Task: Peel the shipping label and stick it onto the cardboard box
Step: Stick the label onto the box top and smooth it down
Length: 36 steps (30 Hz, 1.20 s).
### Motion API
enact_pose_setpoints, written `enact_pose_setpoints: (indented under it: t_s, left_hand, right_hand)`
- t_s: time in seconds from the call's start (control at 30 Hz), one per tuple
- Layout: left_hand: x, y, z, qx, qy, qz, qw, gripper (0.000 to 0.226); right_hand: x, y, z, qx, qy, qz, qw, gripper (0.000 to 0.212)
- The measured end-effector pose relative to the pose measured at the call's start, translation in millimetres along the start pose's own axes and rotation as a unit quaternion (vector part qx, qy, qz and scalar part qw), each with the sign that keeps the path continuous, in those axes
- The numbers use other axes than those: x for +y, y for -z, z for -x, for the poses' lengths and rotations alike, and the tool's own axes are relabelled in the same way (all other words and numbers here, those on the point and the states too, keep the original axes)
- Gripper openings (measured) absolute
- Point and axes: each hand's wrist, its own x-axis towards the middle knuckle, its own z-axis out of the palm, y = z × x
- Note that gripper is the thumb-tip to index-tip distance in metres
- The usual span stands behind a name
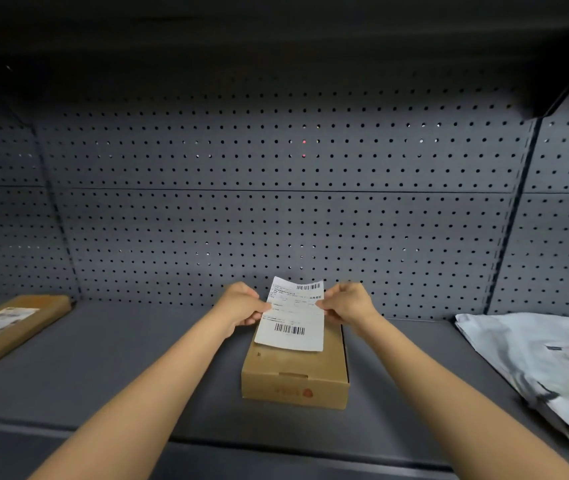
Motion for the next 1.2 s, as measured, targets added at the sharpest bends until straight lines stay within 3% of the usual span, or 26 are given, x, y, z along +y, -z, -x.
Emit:
enact_pose_setpoints:
  t_s: [0.5,0.7,0.83,0.93,1.07,1.2]
  left_hand:
    - [-3,-8,-13,-0.099,0.009,-0.11,0.989,0.024]
    - [-3,-10,-16,-0.098,-0.001,-0.165,0.981,0.025]
    - [-5,-15,-18,-0.089,-0.023,-0.22,0.971,0.028]
    - [-5,-18,-19,-0.07,-0.035,-0.247,0.966,0.012]
    - [-6,-18,-20,-0.063,-0.034,-0.261,0.963,0.041]
    - [-13,-13,-23,-0.059,-0.055,-0.262,0.962,0.013]
  right_hand:
    - [14,-7,1,0.076,0.032,0.144,0.986,0.038]
    - [11,-11,2,0.078,0.048,0.203,0.975,0.022]
    - [11,-14,3,0.074,0.052,0.24,0.967,0.023]
    - [11,-18,3,0.073,0.056,0.277,0.956,0.029]
    - [14,-14,3,0.067,0.032,0.283,0.956,0.032]
    - [22,-9,4,0.057,0.026,0.247,0.967,0.025]
